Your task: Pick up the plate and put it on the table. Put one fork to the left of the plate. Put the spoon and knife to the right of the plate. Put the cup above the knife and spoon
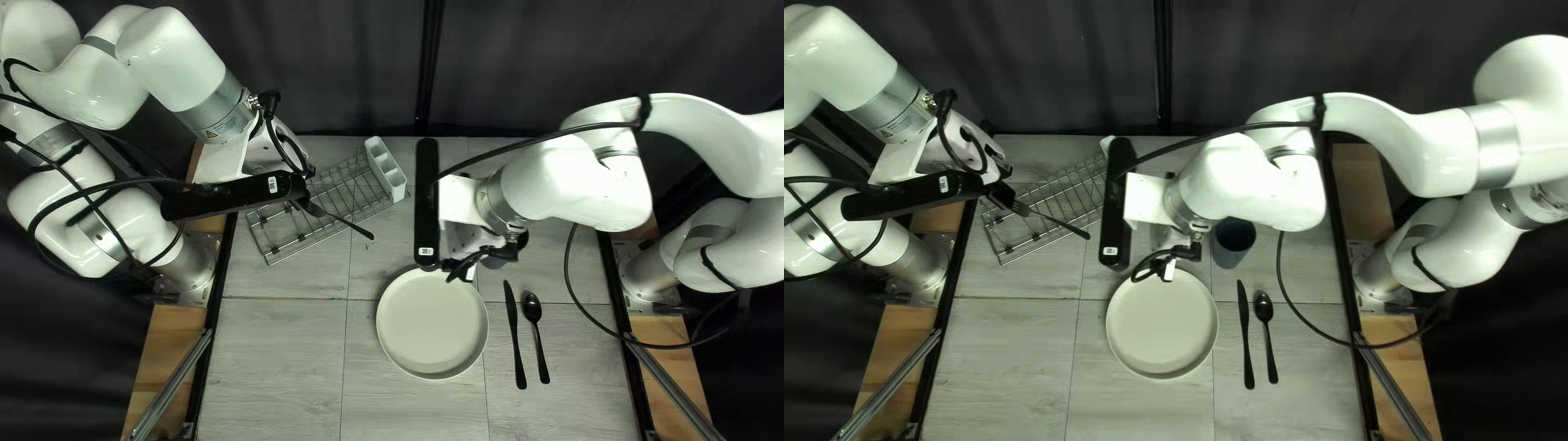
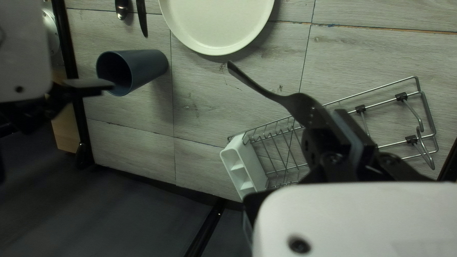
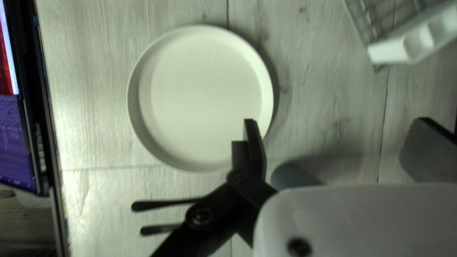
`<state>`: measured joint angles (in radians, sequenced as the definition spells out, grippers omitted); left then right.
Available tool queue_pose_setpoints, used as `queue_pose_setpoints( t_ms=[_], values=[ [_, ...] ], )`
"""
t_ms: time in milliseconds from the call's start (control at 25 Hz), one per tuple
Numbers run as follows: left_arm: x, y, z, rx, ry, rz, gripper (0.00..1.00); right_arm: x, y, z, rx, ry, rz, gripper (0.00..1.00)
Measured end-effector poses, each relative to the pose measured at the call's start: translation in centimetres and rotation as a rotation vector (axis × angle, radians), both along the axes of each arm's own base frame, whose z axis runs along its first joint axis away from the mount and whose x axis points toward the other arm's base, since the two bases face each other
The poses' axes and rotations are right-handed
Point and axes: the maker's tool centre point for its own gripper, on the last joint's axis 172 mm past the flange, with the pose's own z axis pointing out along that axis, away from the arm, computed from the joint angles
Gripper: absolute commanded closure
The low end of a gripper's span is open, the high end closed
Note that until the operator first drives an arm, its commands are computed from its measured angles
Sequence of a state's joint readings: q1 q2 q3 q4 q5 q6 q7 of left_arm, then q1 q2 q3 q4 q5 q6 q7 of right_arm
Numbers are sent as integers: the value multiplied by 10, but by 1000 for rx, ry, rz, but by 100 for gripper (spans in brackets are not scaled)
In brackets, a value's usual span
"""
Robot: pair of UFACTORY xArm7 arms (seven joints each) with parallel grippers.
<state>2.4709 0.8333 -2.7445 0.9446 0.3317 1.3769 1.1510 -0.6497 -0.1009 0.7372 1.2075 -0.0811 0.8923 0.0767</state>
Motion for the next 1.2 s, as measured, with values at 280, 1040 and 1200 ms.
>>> queue_pose_setpoints(
  t_ms=[280, 1040, 1200],
  values=[
    [0, 0, 0, 0, 0, 0, 100, 46, -1, 2, 18, -39, 36, 0],
    [0, 0, 0, 0, 0, 0, 100, 93, -24, -21, 102, -103, -16, 0],
    [0, 0, 0, 0, 0, 0, 100, 102, -23, -23, 100, -102, -9, 0]
  ],
)
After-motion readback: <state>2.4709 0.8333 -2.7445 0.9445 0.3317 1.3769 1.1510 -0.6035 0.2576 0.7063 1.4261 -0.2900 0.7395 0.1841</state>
